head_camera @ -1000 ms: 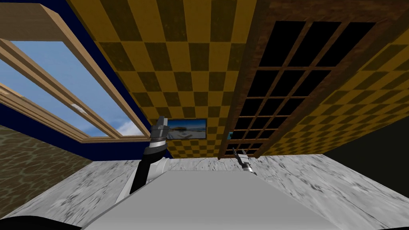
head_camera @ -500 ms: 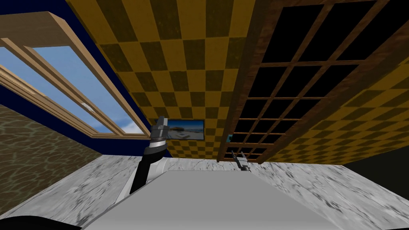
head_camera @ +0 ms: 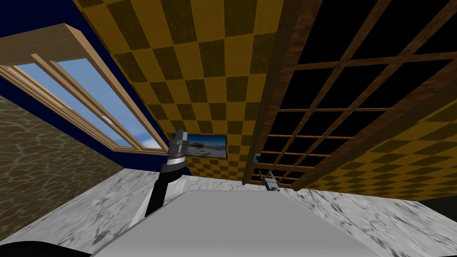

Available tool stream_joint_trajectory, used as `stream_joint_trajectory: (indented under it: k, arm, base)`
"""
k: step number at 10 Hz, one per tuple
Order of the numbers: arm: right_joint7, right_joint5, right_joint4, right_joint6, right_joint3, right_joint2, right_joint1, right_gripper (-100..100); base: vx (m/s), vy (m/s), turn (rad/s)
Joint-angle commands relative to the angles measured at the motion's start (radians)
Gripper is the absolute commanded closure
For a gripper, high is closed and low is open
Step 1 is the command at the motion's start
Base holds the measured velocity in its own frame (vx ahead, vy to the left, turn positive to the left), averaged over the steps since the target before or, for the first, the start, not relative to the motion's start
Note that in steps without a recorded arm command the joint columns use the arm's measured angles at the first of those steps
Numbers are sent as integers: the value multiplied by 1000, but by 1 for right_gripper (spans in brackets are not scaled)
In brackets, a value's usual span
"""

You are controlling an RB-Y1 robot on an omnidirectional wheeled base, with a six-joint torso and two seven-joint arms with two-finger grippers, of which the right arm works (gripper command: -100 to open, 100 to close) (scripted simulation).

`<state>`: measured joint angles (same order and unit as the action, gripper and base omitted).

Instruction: Pull the door open

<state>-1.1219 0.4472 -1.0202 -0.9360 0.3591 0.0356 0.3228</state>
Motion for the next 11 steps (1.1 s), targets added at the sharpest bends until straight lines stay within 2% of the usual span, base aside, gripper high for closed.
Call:
stream_joint_trajectory:
  k: [1, 2, 5, 7, 8, 9, 11]
  arm:
    - [1, -11, 29, -14, 15, 19, -11, -100]
    - [4, -22, 50, -25, 29, 33, -15, -100]
    - [9, -44, 91, -48, 57, 52, -21, -100]
    - [12, -58, 118, -63, 76, 60, -25, -100]
    - [15, -49, 99, -59, 63, 50, -6, -100]
    - [15, -49, 99, -59, 63, 50, -6, 100]
    - [15, -49, 99, -59, 63, 50, -6, 100]
  base:
    - [180, 39, 136]
    - [208, 66, 125]
    - [207, 29, 91]
    - [192, -33, 96]
    - [45, 0, -10]
    - [-31, 12, -4]
    - [-16, -18, -10]
